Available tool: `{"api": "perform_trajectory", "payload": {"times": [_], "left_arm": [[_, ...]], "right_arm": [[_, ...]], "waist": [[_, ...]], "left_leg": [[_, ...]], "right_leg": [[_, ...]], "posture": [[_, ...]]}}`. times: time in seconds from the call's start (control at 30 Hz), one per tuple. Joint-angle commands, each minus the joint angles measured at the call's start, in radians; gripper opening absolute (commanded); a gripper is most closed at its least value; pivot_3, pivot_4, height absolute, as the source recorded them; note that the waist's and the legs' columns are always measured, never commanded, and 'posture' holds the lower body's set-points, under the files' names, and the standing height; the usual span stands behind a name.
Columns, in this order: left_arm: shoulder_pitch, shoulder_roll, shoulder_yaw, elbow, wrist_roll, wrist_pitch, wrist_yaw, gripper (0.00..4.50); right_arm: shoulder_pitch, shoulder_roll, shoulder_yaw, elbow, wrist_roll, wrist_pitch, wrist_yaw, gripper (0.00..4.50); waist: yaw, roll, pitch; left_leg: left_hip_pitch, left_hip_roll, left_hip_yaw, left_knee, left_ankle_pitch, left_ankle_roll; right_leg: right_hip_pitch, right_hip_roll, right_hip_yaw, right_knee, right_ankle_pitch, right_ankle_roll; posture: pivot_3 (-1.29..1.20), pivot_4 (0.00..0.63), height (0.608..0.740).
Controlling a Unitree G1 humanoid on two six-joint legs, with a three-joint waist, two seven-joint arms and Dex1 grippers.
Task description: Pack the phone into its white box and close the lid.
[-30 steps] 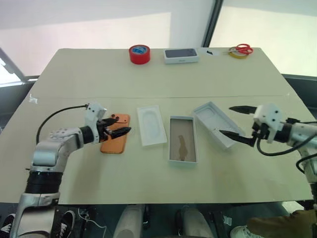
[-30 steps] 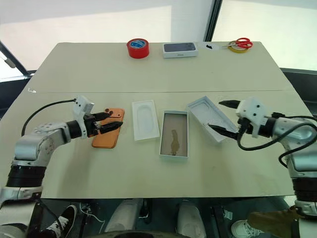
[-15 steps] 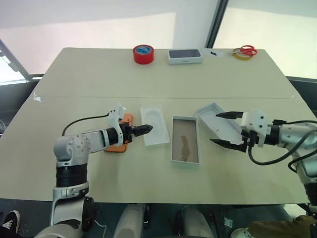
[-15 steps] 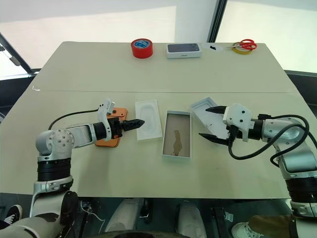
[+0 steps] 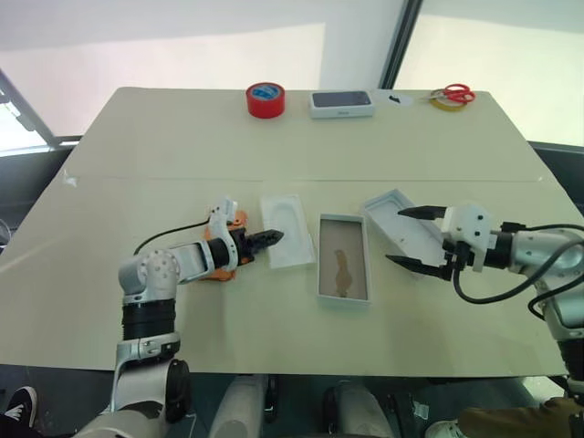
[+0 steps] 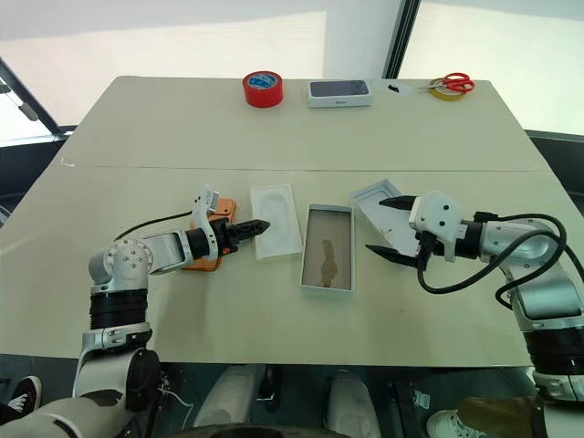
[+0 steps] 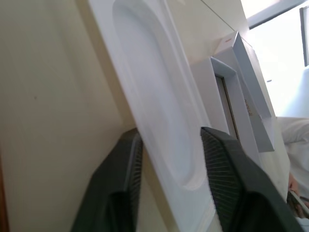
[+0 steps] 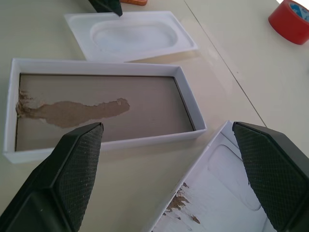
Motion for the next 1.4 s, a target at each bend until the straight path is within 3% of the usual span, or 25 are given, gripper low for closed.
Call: {"api": "perform_trajectory", "payload": {"times": [0.03,0.33,0.57,0.67,0.9,1.2,1.3,1.4], "left_arm": [[-0.003,0.001,0.000,-0.006,-0.011,0.003,0.002,0.04],[-0.027,0.046,0.073,-0.001,-0.051,0.047,0.027,0.01],[-0.039,0.049,0.123,-0.037,-0.078,0.062,0.058,0.01],[-0.022,0.057,0.105,-0.091,-0.083,0.022,0.029,0.00],[-0.025,0.051,0.132,-0.117,-0.113,0.002,0.035,0.00],[-0.098,-0.041,0.271,-0.090,-0.256,0.007,0.157,0.00],[-0.094,-0.039,0.249,-0.103,-0.256,0.001,0.169,0.00],[-0.083,-0.047,0.232,-0.108,-0.259,-0.005,0.181,0.00]], "right_arm": [[0.025,-0.001,0.004,-0.060,0.002,-0.011,0.010,4.50],[0.174,0.001,0.079,-0.262,0.059,0.056,0.083,4.50],[0.140,0.059,0.225,-0.235,-0.062,0.015,0.057,4.50],[0.092,0.073,0.262,-0.177,-0.083,0.013,0.072,3.68],[-0.009,0.104,0.361,-0.031,-0.199,-0.088,0.095,0.09],[-0.259,0.292,0.417,0.187,-0.257,-0.086,0.045,0.03],[-0.302,0.341,0.418,0.237,-0.246,-0.073,0.045,0.03],[-0.314,0.359,0.416,0.255,-0.246,-0.043,0.042,0.88]], "waist": [[0.000,0.000,0.000],[-0.004,0.000,0.000],[0.000,-0.003,0.001],[-0.001,-0.005,0.003],[-0.002,-0.007,0.003],[-0.004,-0.010,0.005],[-0.002,-0.010,0.005],[-0.001,-0.011,0.006]], "left_leg": [[0.001,0.000,0.000,0.000,0.000,0.000],[0.001,0.000,0.000,-0.001,0.000,0.000],[0.000,-0.001,-0.001,-0.001,0.000,0.000],[-0.001,-0.001,-0.001,-0.001,0.000,0.000],[-0.001,-0.001,-0.001,-0.001,0.000,-0.001],[-0.001,-0.001,-0.001,-0.001,0.001,-0.002],[-0.001,-0.001,-0.001,-0.001,0.001,-0.002],[-0.001,-0.002,-0.001,0.000,0.001,-0.002]], "right_leg": [[0.001,0.000,0.000,0.000,0.000,0.000],[0.000,0.000,0.000,0.000,0.000,0.000],[-0.005,-0.001,0.000,0.000,0.000,0.000],[-0.006,-0.001,0.000,0.000,0.001,0.001],[-0.006,-0.001,0.000,0.000,0.001,0.001],[-0.005,0.000,0.000,0.001,0.001,0.002],[-0.002,0.001,0.000,0.001,0.001,0.002],[-0.001,0.001,-0.001,0.000,0.001,0.002]], "posture": [[0.00,0.150,0.735],[0.00,0.150,0.735],[0.00,0.150,0.735],[0.00,0.150,0.735],[0.00,0.150,0.735],[0.00,0.150,0.735],[0.00,0.150,0.735],[0.00,0.150,0.735]]}}
